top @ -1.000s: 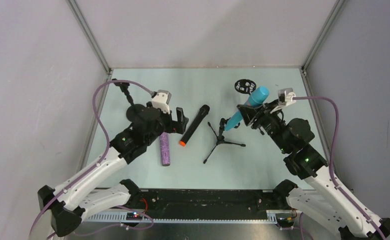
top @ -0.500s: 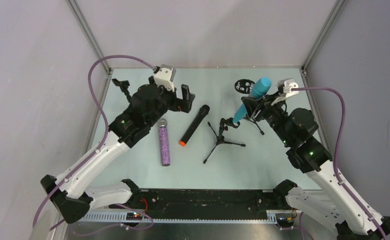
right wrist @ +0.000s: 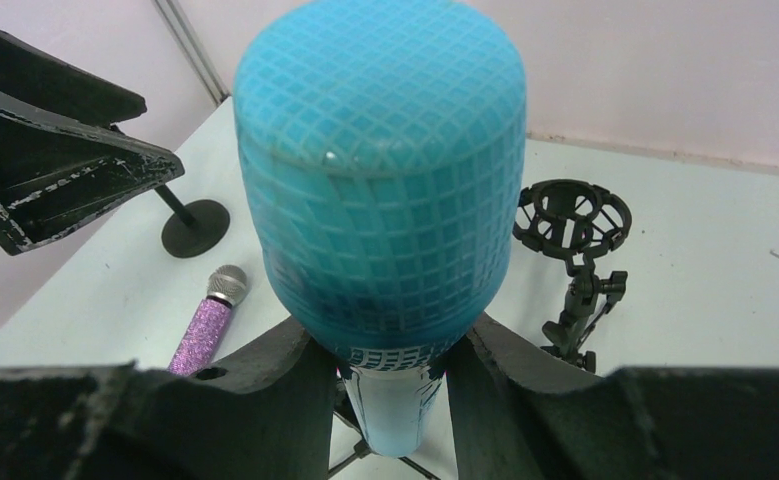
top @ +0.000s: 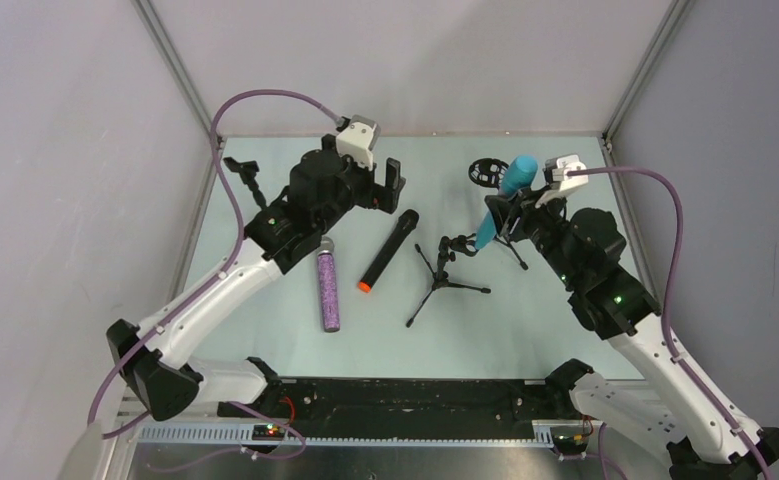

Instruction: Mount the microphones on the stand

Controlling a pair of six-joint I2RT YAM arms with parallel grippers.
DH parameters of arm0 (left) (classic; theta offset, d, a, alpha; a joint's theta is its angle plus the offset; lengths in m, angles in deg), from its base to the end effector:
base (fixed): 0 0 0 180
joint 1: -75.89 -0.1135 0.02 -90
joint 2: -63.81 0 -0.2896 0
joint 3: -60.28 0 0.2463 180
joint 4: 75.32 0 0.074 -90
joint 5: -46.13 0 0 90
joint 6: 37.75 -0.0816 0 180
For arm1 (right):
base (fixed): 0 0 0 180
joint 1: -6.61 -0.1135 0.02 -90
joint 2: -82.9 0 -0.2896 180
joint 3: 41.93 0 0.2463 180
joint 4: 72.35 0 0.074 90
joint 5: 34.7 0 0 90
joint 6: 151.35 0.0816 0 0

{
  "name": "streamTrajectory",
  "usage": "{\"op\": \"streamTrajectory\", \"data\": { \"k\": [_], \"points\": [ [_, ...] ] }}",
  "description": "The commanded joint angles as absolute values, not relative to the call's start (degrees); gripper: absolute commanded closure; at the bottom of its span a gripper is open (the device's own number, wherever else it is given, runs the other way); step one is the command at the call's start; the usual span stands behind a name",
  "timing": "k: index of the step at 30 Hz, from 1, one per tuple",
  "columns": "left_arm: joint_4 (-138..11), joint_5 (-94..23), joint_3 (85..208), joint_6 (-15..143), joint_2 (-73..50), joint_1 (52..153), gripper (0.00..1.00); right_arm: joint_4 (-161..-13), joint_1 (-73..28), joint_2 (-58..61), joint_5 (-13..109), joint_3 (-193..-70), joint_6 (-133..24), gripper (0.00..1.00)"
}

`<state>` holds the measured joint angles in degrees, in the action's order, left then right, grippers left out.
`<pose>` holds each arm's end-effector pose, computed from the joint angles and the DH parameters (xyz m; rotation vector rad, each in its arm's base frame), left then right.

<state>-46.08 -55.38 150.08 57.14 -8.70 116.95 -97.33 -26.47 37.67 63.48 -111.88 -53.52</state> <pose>0.2510 -0.1971 0.4310 0.4159 1.7437 -0.3994 0.1693 0.0965 0.4214 -0.2369 1.5752 0.4463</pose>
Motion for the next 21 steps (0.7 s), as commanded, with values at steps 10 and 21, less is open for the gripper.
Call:
{"op": "streamTrajectory", "data": {
  "k": [10, 21],
  "points": [
    [-50.37, -51.91, 148.54, 56.17, -10.25, 116.67, 0.00, -93.76, -26.07, 36.91, 63.01, -113.81, -52.69, 1.00],
    [-50.88, -51.49, 147.30, 56.25, -10.14, 116.66, 0.00, -92.48, -26.09, 35.38, 62.73, -113.14, -53.06, 1.00]
  ]
}}
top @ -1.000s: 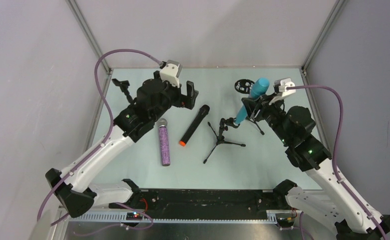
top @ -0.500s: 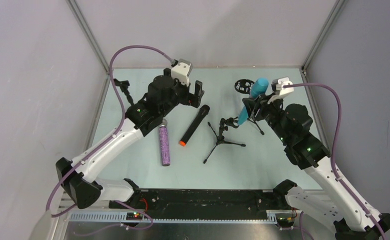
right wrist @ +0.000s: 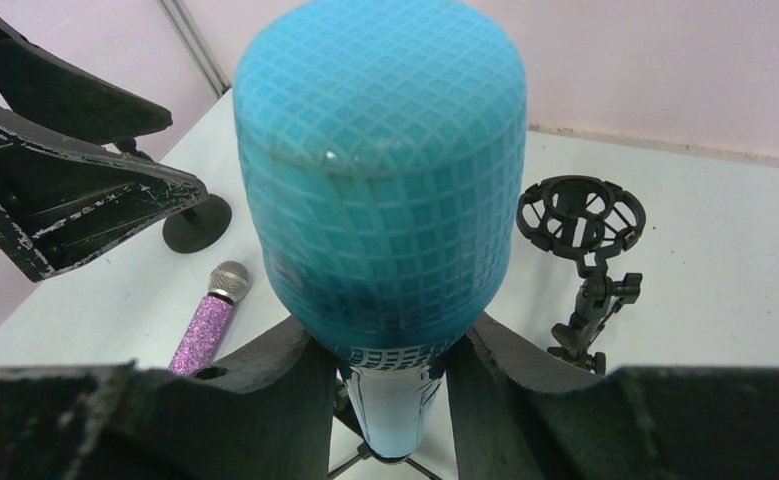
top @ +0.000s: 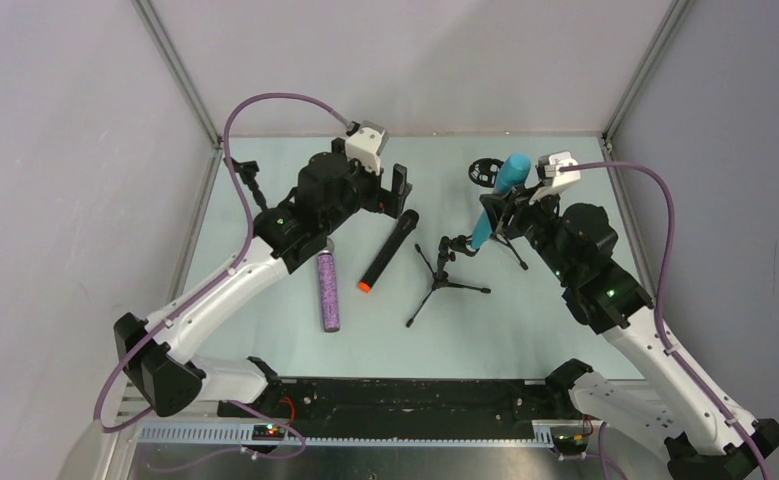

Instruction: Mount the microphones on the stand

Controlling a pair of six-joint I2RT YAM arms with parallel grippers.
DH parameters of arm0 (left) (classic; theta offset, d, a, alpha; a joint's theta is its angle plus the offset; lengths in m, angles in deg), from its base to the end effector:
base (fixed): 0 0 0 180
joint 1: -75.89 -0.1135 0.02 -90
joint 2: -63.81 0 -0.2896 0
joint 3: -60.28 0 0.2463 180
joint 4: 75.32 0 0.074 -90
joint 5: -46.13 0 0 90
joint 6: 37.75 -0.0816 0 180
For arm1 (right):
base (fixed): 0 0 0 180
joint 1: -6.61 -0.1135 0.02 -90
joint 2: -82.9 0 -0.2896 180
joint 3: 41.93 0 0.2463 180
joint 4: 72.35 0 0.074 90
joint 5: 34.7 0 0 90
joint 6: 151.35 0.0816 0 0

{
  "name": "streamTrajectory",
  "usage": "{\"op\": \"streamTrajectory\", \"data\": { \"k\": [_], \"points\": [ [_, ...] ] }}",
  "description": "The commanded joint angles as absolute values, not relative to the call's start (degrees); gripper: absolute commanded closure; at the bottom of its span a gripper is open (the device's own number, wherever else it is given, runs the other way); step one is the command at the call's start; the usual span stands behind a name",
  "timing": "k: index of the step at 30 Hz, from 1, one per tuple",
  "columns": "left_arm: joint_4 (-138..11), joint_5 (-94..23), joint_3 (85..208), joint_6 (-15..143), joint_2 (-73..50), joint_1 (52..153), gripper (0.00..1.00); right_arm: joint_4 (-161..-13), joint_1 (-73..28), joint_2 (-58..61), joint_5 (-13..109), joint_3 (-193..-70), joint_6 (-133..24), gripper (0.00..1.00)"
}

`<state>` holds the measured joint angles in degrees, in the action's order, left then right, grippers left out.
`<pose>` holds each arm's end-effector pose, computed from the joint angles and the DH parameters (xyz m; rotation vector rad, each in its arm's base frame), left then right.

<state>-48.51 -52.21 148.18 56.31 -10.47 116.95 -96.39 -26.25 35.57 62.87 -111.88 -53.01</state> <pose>0.2578 -0.2089 0.4150 0.4768 1.7558 -0.4301 0.1788 0.1027 0.4173 -0.2404 1.5959 0.4531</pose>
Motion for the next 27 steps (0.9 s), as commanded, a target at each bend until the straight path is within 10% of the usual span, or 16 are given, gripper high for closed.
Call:
{"op": "streamTrajectory", "data": {
  "k": [1, 27],
  "points": [
    [-50.92, -51.46, 147.27, 56.18, -10.07, 116.65, 0.00, -92.41, -26.09, 35.32, 62.75, -112.98, -53.06, 1.00],
    [-52.19, -52.17, 144.72, 58.24, -9.99, 116.48, 0.00, -89.46, -26.17, 35.22, 58.93, -106.41, -52.18, 1.00]
  ]
}}
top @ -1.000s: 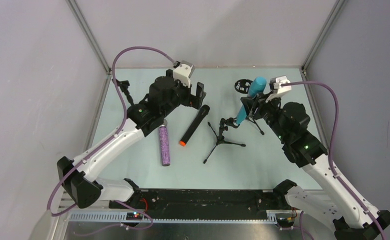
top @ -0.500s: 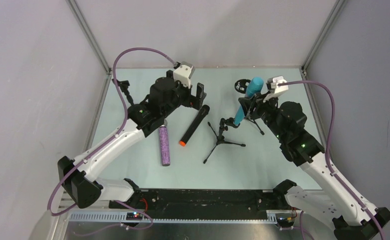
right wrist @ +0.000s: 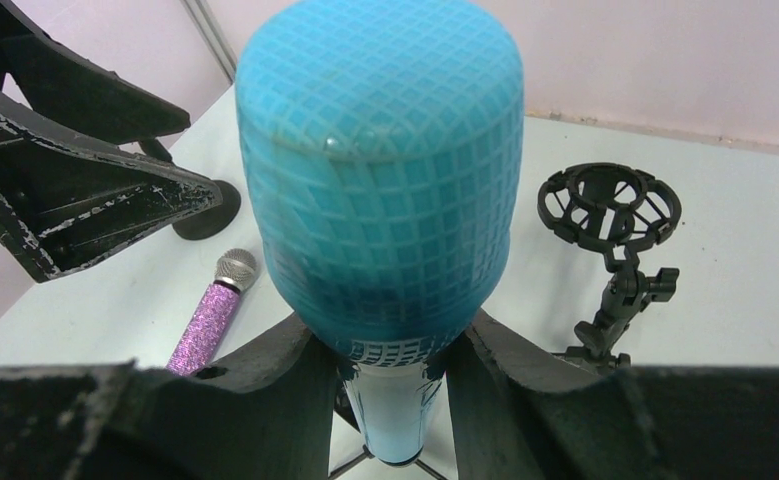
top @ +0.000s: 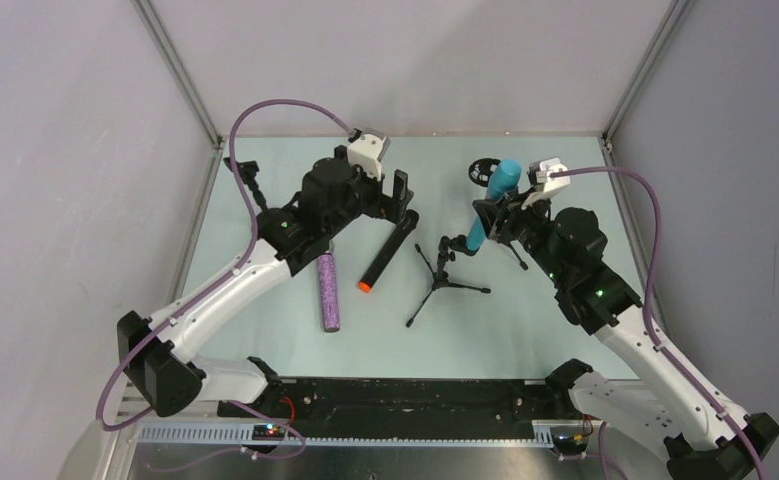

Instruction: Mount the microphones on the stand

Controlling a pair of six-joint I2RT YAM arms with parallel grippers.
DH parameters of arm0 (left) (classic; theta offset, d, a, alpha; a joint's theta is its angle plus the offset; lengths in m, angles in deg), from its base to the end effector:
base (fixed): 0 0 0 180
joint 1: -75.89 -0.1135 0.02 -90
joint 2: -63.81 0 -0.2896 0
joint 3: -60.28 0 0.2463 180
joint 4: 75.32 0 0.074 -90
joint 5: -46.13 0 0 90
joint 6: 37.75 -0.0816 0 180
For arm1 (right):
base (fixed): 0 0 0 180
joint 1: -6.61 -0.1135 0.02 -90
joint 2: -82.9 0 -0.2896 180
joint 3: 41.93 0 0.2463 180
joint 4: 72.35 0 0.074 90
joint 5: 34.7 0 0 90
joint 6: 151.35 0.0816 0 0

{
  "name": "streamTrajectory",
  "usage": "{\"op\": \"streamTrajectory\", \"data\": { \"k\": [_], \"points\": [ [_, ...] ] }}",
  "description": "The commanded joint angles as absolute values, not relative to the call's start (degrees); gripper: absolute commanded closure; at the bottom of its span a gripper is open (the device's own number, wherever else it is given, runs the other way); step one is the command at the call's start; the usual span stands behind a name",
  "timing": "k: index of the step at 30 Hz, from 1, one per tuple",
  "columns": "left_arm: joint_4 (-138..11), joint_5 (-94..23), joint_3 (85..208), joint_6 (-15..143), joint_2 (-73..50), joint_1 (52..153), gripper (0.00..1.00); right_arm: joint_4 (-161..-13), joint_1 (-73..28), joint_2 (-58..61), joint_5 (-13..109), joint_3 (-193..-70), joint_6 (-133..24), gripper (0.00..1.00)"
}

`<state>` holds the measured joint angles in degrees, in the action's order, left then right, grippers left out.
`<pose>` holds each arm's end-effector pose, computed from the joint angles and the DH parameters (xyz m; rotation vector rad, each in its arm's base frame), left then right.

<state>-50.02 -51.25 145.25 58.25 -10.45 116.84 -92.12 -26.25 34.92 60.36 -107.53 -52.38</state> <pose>0.2587 -0.2106 0.3990 0.4664 1.7879 -0.4591 0.1854 0.1112 0.3974 -0.2693 1.6081 0.4929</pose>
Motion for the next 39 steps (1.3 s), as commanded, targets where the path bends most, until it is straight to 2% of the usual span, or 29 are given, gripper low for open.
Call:
{"op": "streamTrajectory", "data": {
  "k": [1, 39],
  "points": [
    [-52.22, -52.14, 144.59, 58.28, -10.01, 116.43, 0.00, -89.45, -26.19, 35.25, 58.83, -106.27, -52.15, 1.00],
    [-52.49, -51.45, 143.90, 58.23, -10.21, 116.48, 0.00, -83.45, -26.88, 35.53, 56.00, -95.03, -49.94, 1.00]
  ]
}}
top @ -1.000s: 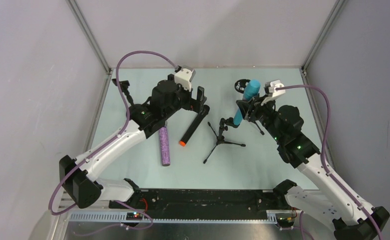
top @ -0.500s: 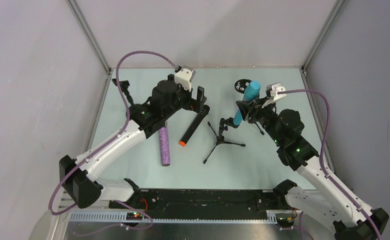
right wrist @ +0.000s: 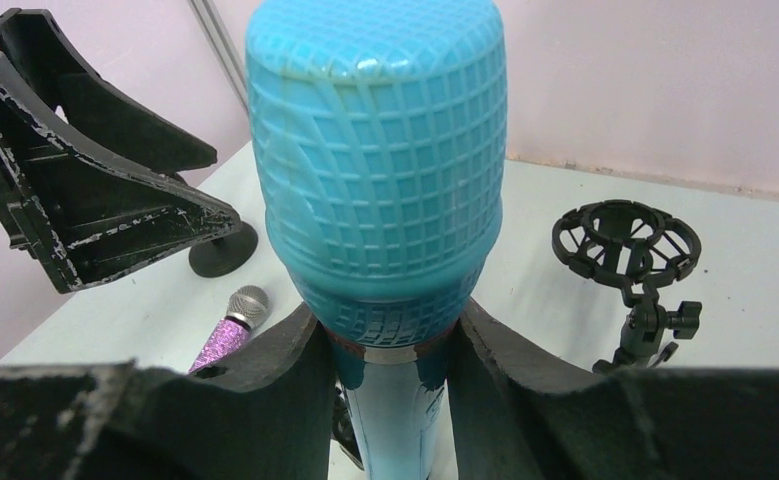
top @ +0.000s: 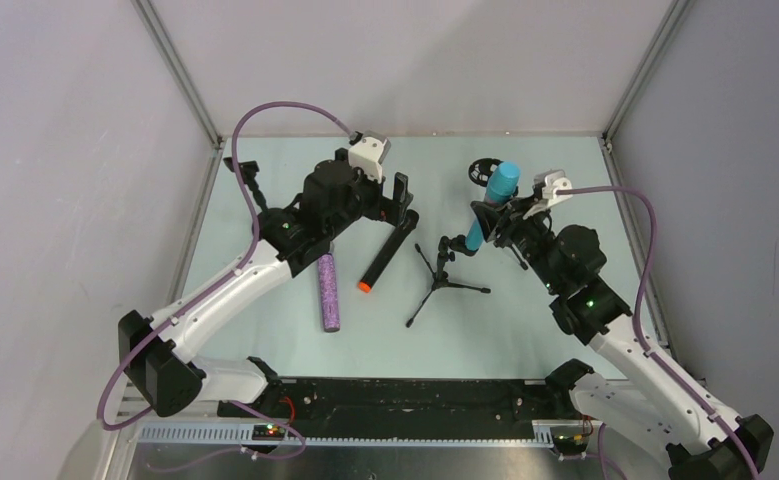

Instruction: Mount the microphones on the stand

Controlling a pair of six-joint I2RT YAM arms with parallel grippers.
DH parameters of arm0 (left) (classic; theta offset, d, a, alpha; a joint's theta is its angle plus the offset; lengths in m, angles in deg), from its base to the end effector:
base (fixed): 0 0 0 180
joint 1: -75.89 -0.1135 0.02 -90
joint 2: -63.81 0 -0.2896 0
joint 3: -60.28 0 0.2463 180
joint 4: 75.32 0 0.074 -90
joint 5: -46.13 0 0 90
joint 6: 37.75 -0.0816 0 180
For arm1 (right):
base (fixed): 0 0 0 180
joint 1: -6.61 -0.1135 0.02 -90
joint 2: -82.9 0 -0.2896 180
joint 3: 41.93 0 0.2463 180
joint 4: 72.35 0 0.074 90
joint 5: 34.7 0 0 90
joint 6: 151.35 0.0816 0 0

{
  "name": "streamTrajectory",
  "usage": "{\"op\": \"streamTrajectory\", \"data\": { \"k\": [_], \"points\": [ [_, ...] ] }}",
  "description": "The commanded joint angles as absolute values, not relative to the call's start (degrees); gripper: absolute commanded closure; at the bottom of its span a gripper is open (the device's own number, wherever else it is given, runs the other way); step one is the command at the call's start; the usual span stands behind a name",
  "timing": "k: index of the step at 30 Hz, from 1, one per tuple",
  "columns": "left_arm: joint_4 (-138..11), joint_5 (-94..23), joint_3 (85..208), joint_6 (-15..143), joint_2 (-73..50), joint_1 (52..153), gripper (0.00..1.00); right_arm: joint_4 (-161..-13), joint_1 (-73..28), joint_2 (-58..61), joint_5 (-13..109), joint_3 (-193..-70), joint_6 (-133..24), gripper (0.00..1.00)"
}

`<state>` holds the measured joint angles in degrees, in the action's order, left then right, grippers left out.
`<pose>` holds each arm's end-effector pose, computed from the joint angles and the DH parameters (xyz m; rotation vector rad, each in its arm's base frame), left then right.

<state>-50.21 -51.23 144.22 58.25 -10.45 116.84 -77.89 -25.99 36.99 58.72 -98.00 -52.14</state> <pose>0.2588 -0.2107 0.3924 0.4716 1.8014 -0.4544 0.1845 0.1122 0.3775 -0.2588 1.4920 0.5432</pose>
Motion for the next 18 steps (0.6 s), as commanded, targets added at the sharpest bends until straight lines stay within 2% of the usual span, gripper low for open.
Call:
{"op": "streamTrajectory", "data": {
  "k": [1, 18],
  "points": [
    [-52.42, -51.46, 143.90, 58.23, -10.28, 116.49, 0.00, -83.46, -26.98, 35.49, 55.95, -94.86, -50.02, 1.00],
    [-52.51, -50.86, 143.92, 58.51, -11.24, 116.44, 0.00, -80.08, -29.14, 35.53, 56.94, -88.76, -50.35, 1.00]
  ]
}}
